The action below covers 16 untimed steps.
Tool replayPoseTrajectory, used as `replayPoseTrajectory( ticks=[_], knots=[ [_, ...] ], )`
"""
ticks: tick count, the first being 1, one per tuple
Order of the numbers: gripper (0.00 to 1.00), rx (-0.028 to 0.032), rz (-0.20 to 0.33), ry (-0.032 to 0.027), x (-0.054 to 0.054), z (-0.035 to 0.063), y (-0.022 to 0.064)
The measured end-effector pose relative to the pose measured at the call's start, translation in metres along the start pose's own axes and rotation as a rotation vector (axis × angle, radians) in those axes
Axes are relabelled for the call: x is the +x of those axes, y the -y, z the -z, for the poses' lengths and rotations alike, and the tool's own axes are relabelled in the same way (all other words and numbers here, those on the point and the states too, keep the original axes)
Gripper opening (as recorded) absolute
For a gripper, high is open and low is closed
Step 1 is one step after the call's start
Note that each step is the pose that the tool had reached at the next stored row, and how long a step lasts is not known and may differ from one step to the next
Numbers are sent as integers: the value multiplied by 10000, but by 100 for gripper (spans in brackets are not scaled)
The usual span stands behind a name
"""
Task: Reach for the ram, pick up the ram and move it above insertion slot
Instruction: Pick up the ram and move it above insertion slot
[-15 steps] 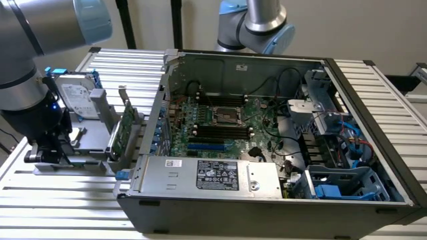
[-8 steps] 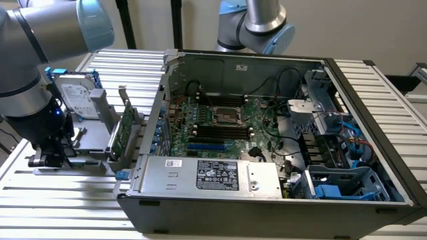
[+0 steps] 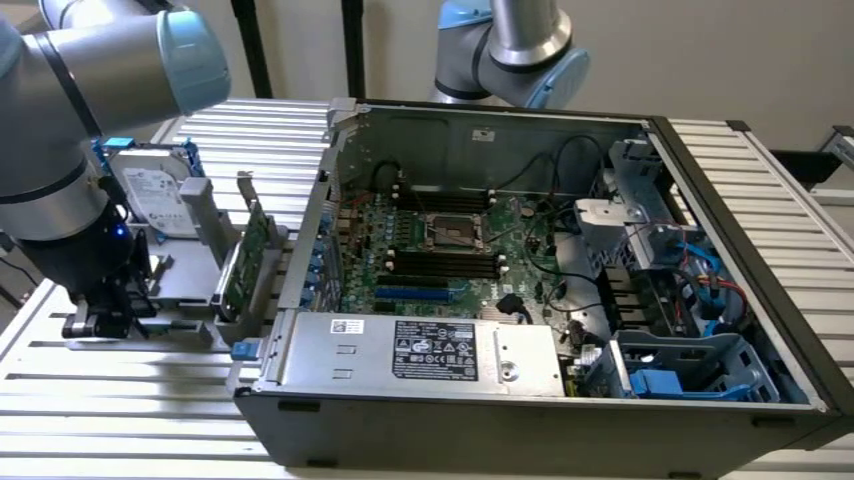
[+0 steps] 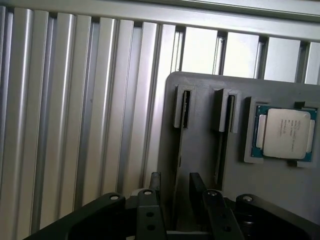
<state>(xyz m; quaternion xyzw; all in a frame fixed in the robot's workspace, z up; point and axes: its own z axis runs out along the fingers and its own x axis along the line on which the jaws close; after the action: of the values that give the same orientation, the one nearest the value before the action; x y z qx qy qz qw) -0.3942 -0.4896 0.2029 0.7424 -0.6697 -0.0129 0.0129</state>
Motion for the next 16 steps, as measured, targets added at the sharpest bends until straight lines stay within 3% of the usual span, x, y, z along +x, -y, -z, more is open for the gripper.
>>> replayPoseTrajectory(
  ticks=[13, 16],
  knots=[
    [36, -7, -50, 2, -23, -64, -9],
    [28, -8, -67, 3, -23, -69, -8]
  ],
)
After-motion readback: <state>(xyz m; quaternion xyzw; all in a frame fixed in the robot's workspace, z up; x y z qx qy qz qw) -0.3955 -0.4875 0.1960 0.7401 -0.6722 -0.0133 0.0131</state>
